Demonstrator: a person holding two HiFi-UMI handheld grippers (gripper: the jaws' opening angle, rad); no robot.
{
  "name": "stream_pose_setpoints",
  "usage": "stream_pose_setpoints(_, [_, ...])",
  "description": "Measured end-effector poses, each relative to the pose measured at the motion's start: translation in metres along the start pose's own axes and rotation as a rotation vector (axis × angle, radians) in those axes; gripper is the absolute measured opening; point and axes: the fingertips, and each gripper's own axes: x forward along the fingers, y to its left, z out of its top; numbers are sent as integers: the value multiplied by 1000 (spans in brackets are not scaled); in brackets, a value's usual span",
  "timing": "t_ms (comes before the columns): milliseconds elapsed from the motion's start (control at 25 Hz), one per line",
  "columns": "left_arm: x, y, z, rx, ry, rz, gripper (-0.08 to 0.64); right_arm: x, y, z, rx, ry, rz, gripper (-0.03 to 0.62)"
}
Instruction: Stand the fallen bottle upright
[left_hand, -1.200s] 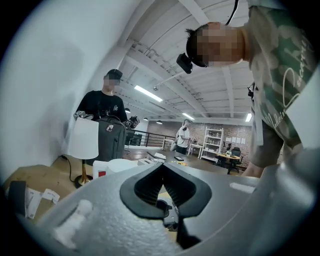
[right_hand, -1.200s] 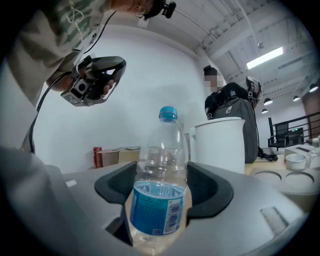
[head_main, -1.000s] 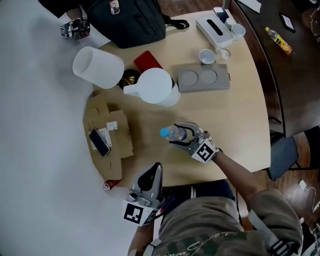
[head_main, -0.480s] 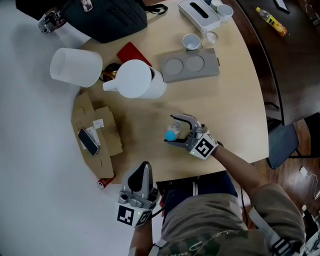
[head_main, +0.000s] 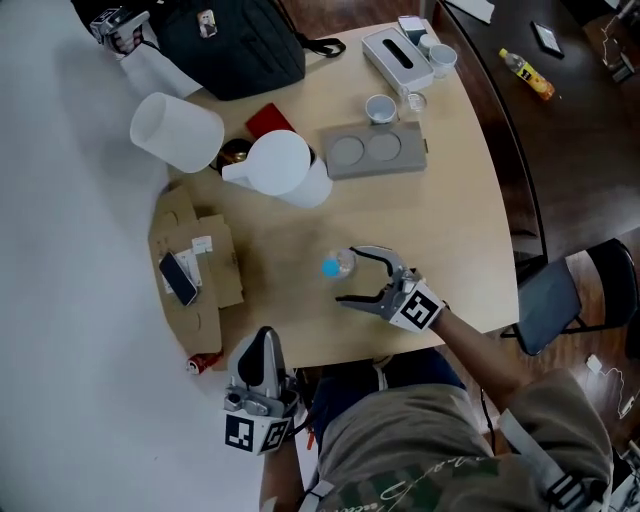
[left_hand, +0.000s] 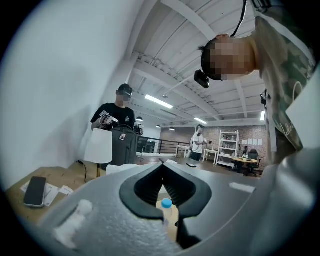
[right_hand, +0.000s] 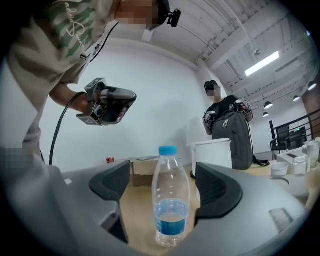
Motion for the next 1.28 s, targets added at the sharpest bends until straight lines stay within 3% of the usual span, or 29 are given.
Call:
stream_pose_setpoints(240, [-32,-8,9,-34,-40,-76,3,-16,14,40,-55,16,-102,399])
stream_pose_setpoints(360, [-51,-9,14,-25,-65,-118,3,-19,21,70,-16,-58,-187,394])
stream_pose_setpoints(520, [-72,-4,19,-18,-101,-148,3,-19,50,86,-77,42,-226,340])
stream_pose_setpoints(600, [-77,-5,22,-26,-117,-164,3,-21,62,104,-96,38,-252,338])
stream_pose_setpoints(760, [-96,-20,18,-107,-134,-206,3,-40,94,138,13,0,-325,330])
stream_pose_setpoints(880, [-117,-36,15,-94,-145,-224,3,-56,118,150,25,3,-337,330])
stream_pose_setpoints(1040, [-149,-57,8,-60,-149,-182,3,-89,138,140,34,24,-340,330])
stream_pose_setpoints(1200, [-177,-84,-8,-23,-112,-156,3,-124,162,128,-67,46,-285,266])
stream_pose_setpoints(1280, [-184,-106,-18,1,-78,-157,3,-148,171,122,-37,28,-286,249])
